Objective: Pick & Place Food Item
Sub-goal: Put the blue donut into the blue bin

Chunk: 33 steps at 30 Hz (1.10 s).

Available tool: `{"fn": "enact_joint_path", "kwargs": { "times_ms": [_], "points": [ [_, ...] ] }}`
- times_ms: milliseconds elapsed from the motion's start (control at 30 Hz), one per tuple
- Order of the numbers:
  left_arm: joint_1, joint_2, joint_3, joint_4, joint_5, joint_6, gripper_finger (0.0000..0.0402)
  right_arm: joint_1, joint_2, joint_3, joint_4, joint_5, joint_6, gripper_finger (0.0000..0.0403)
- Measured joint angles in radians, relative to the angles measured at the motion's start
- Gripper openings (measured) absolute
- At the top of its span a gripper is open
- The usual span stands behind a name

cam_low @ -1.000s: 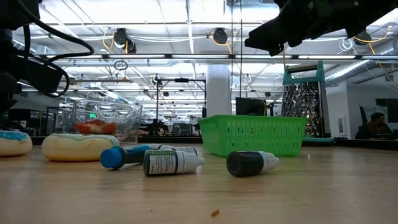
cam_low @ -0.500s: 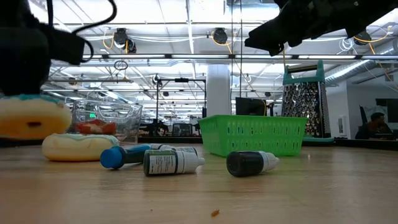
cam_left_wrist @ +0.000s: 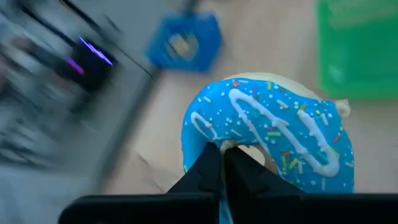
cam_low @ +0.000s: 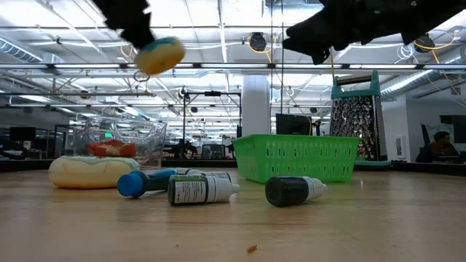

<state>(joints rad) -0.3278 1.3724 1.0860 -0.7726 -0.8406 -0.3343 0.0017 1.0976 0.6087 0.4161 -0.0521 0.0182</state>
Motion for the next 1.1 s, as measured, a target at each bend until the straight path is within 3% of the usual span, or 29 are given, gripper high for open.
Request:
{"fn": "enact_joint_path", "kwargs": {
  "times_ms": [100, 167, 267, 467, 700, 867, 1100],
  "points": [
    [0.049, 0.000, 0.003, 0.175, -0.119, 0.278, 0.0011, 0.000, 0.051, 0.000, 0.122, 0.058, 0.110, 0.0174],
    [0.088, 0.005, 0.003, 0.291, -0.147, 0.466, 0.0016, -0.002, 0.089, 0.000, 0.190, 0.130, 0.159, 0.0181],
    [0.146, 0.021, 0.003, 0.451, -0.123, 0.684, 0.0011, -0.030, 0.153, 0.002, 0.313, 0.179, 0.195, 0.0198],
    [0.234, 0.080, 0.003, 0.689, -0.019, 0.946, 0.0014, -0.113, 0.254, 0.002, 0.503, 0.157, 0.384, 0.0227],
    [0.279, 0.164, 0.002, 0.835, 0.001, 1.143, 0.0005, -0.176, 0.327, 0.020, 0.595, 0.133, 0.464, 0.0242],
    [0.299, 0.216, 0.002, 0.963, 0.011, 1.231, 0.0017, -0.190, 0.380, 0.086, 0.564, 0.099, 0.470, 0.0243],
    [0.319, 0.245, 0.002, 1.003, 0.009, 1.274, 0.0009, -0.204, 0.440, 0.157, 0.513, 0.025, 0.468, 0.0242]
  ]
}}
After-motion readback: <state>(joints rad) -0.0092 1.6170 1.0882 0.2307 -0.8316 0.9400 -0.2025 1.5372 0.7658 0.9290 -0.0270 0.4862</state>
